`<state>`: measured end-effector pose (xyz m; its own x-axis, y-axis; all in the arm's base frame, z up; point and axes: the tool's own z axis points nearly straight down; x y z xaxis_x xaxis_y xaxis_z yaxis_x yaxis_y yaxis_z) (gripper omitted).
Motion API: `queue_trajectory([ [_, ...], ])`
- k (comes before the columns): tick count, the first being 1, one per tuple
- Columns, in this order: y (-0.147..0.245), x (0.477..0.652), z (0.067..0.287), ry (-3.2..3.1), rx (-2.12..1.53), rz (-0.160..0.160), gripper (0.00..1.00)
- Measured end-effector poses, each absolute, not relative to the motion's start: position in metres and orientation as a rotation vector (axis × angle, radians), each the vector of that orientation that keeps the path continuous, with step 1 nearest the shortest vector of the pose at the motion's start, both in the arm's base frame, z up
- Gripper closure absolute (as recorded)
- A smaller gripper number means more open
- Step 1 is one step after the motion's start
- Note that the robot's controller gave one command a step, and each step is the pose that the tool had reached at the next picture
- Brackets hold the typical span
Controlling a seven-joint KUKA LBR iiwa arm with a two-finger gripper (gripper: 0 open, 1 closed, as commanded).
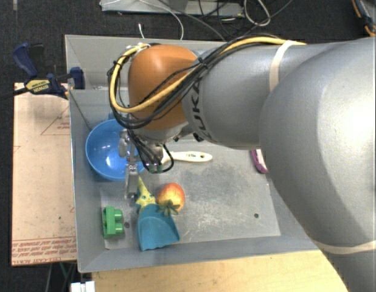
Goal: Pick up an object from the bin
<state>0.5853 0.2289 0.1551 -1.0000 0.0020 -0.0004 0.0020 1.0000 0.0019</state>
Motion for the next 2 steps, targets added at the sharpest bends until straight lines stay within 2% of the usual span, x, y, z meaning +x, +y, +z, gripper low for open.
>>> queue_trajectory([
  [1,0.229,0.585,0.155,3.141,0.003,0.003,0.00],
  [2,0.245,0.615,0.155,3.111,-0.390,0.006,0.00],
])
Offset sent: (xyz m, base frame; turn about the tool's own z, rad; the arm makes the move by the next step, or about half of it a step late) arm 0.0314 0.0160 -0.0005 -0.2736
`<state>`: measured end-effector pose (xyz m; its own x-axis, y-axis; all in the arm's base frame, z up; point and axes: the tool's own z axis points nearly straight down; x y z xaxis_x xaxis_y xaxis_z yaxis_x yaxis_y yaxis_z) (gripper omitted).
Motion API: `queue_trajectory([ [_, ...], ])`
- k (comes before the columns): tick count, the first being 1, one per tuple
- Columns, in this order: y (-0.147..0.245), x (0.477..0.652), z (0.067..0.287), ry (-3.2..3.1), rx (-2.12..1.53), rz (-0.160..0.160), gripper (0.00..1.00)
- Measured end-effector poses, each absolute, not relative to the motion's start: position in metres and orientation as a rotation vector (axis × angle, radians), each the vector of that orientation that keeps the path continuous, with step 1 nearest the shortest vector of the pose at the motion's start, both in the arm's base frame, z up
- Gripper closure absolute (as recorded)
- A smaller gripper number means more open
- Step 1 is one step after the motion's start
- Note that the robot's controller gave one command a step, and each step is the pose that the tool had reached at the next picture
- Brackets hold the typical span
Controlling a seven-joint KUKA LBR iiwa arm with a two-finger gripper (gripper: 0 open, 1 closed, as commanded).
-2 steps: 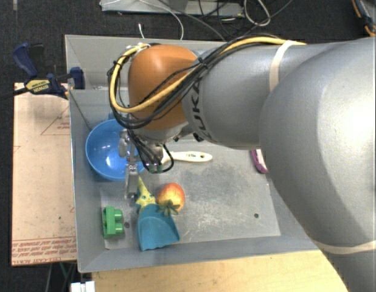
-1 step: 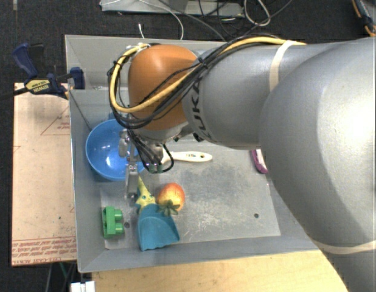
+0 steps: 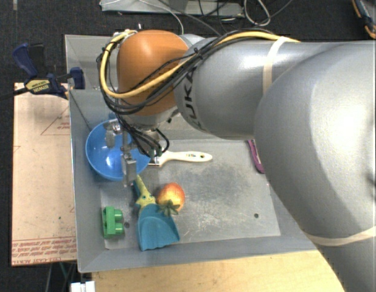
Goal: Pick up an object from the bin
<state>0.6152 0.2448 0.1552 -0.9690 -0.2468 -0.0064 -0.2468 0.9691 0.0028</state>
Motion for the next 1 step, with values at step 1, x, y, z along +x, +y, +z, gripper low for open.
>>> queue_trajectory([
  [1,0.2353,0.5928,0.1762,3.137,-0.319,-0.001,0.00],
])
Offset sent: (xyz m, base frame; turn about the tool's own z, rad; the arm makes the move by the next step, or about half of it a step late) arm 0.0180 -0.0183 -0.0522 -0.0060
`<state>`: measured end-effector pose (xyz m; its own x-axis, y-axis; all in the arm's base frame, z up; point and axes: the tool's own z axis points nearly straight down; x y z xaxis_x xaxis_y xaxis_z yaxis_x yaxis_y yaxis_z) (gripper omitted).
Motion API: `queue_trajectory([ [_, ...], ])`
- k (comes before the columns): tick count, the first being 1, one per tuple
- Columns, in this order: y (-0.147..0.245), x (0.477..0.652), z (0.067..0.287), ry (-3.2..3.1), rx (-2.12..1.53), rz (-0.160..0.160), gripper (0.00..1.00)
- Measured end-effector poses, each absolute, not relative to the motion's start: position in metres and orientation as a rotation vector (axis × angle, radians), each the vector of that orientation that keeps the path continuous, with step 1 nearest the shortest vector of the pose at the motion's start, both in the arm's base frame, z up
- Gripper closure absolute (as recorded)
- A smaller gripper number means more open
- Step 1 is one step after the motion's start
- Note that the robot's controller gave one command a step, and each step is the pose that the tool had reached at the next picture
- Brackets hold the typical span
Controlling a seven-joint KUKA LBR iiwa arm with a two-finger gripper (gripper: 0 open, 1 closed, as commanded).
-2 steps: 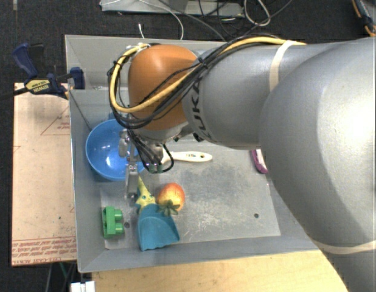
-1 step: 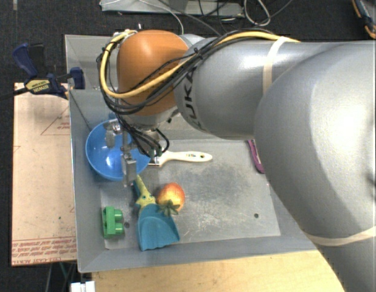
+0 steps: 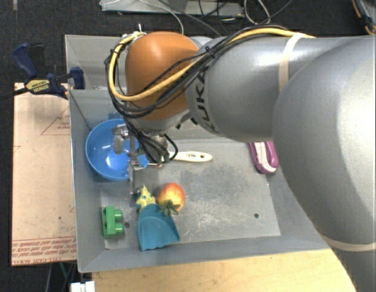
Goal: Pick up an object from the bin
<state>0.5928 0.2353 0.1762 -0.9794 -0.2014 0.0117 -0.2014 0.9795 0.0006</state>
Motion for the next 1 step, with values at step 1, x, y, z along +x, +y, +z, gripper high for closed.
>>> queue_trajectory([
  [1,0.2316,0.6200,0.1391,-3.134,0.257,-0.005,0.00],
])
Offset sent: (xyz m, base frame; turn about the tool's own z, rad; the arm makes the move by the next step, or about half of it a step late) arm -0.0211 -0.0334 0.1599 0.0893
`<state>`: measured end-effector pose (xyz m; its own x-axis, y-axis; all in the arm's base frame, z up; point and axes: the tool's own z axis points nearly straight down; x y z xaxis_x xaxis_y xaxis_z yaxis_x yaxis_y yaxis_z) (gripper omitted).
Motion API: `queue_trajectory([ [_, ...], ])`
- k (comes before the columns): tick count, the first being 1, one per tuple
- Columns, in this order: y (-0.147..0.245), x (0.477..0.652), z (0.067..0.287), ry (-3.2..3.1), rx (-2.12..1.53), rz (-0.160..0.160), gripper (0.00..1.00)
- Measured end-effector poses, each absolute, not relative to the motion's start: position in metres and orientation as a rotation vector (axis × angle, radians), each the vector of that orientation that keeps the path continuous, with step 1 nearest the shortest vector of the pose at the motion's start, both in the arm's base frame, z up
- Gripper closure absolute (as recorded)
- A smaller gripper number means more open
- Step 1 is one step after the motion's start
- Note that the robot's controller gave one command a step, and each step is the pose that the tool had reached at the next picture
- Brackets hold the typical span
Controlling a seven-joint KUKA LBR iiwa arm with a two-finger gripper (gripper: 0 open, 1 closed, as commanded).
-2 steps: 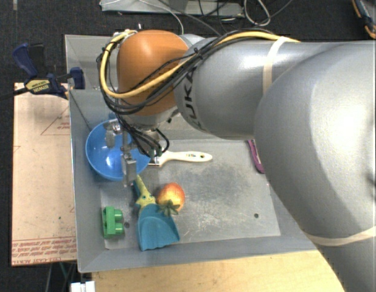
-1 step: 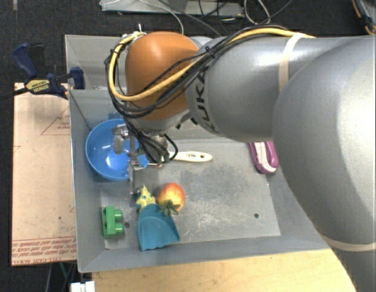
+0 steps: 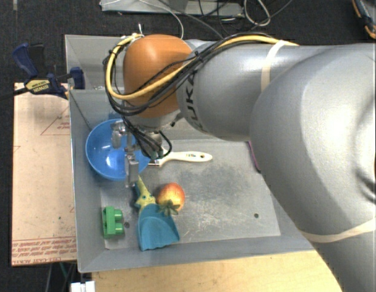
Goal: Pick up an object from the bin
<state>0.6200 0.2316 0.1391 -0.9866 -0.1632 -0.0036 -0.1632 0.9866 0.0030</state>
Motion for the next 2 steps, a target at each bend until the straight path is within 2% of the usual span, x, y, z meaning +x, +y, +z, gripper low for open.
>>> queue_trajectory([
  [1,0.224,0.611,0.133,3.132,-0.395,-0.002,0.00],
  [2,0.188,0.625,0.171,3.073,-0.658,0.004,0.00],
])
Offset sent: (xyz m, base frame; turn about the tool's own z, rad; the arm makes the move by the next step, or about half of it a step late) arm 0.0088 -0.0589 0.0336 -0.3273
